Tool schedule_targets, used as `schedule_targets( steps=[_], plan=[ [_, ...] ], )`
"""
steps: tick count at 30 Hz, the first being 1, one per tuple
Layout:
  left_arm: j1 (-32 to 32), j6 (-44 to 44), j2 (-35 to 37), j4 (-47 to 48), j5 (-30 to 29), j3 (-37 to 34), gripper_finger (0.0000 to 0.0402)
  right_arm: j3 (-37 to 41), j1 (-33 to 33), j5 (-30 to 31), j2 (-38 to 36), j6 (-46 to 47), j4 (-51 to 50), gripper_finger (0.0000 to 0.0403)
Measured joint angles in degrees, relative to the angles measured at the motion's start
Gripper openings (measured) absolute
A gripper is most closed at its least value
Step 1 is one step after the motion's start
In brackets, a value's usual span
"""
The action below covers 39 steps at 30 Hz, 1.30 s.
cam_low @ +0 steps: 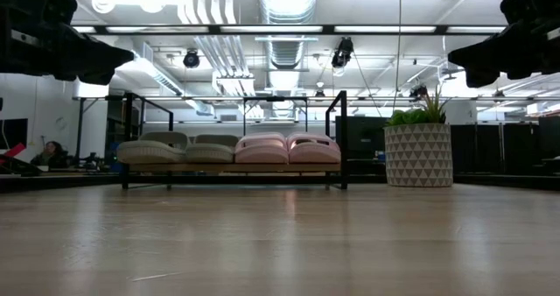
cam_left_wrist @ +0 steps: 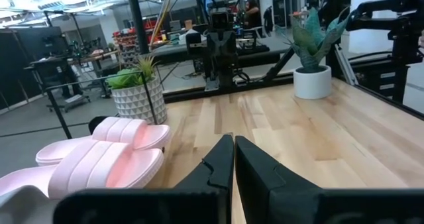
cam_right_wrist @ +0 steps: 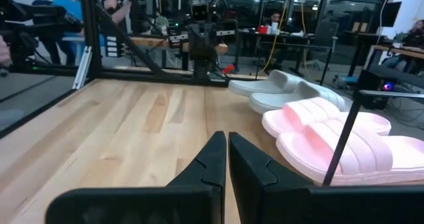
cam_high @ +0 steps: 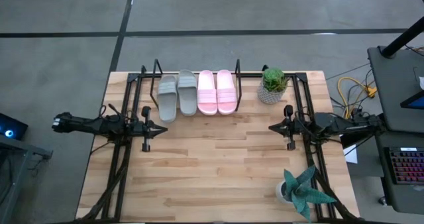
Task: Pick and place slides into the shelf
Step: Return to Home Position
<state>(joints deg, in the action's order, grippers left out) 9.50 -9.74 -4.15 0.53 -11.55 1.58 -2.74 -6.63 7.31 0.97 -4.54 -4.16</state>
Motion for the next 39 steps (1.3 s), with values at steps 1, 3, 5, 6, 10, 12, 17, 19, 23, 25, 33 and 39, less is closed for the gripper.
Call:
schedule_targets(
  steps=[1,3,5,6,10,12,17,19,23,25,33,39],
  plan=[
    [0.0,-0.2,0.1,-0.1,0.0,0.0,0.0000,0.0,0.0,0.0,0.1,0.0,0.0,0.0009],
    [0.0,-0.7,0.1,-0.1,0.0,0.0,0.0000,0.0,0.0,0.0,0.1,0.0,0.0,0.0009],
    [0.0,-1.1,0.1,-0.1,0.0,0.0,0.0000,0.0,0.0,0.1,0.2,0.0,0.1,0.0009],
    [0.0,-1.2,0.0,0.0,0.0,0.0,0.0000,0.0,0.0,0.1,0.2,0.0,0.1,0.0009],
    [0.0,-1.2,-0.2,0.0,-0.1,0.0,0.0000,0.0,0.0,0.2,0.2,-0.4,0.1,0.0009],
    [0.0,-1.2,-0.2,-0.1,-0.1,0.0,0.0000,0.0,0.0,0.2,0.2,-0.4,0.1,0.0009],
    [0.0,-1.2,-0.1,-0.1,-0.2,0.0,0.0000,0.0,0.0,0.2,0.3,-0.4,0.1,0.0009],
    [0.0,-1.2,-0.1,-0.1,-0.3,0.0,0.0000,0.0,0.0,0.2,0.2,-0.4,0.1,0.0009],
    [0.0,0.3,-0.1,-0.1,-0.3,0.0,0.0000,0.0,0.0,0.2,0.2,-0.4,0.1,0.0009],
    [0.0,0.3,-0.1,-0.1,-0.3,0.0,0.0000,0.0,0.0,0.2,0.2,-0.4,0.1,0.0009],
    [0.0,0.3,-0.1,0.1,-0.3,0.2,0.0000,0.0,0.0,0.2,0.2,-0.4,0.1,0.0009],
    [0.0,0.3,-0.1,0.0,-0.3,0.2,0.0000,0.0,0.0,0.2,0.2,-0.4,0.1,0.0009]
  ],
)
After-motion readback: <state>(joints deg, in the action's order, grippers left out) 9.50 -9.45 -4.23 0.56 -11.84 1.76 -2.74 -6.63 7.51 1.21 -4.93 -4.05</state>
